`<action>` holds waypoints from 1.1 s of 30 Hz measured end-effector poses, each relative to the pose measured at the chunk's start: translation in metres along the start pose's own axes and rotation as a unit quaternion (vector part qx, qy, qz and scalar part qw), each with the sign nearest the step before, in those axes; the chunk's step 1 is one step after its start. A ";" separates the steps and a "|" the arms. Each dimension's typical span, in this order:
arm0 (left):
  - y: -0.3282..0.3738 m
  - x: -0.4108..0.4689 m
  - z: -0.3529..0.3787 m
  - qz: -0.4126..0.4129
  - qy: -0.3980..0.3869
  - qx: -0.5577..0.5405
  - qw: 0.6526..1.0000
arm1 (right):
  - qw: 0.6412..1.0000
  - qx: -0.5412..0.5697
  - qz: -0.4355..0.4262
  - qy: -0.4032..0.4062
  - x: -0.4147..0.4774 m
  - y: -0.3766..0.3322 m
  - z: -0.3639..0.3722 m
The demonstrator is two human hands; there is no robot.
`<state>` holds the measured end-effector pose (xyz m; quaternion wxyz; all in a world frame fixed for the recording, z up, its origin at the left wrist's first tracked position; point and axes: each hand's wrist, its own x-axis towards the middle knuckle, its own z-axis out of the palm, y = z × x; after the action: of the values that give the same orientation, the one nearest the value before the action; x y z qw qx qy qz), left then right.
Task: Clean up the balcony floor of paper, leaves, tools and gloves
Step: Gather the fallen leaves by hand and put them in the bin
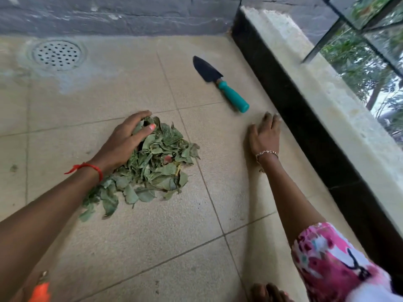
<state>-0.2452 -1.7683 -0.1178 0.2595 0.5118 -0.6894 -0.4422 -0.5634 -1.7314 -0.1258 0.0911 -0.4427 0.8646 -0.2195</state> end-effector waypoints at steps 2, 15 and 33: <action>0.001 -0.001 -0.002 -0.005 -0.002 0.000 1.000 | 0.998 -0.037 -0.036 -0.037 0.001 0.003 0.000; 0.007 -0.025 -0.035 -0.025 0.024 0.029 0.999 | 0.961 0.140 -0.201 -0.128 -0.109 -0.101 0.049; -0.025 -0.088 -0.045 -0.132 0.145 0.028 0.980 | 0.839 0.258 -0.315 -0.361 -0.115 -0.180 0.054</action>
<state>-0.1671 -1.7039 -0.1106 0.2818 0.6637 -0.5831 -0.3742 -0.3457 -1.7476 -0.0950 0.4341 -0.6994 0.4962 -0.2761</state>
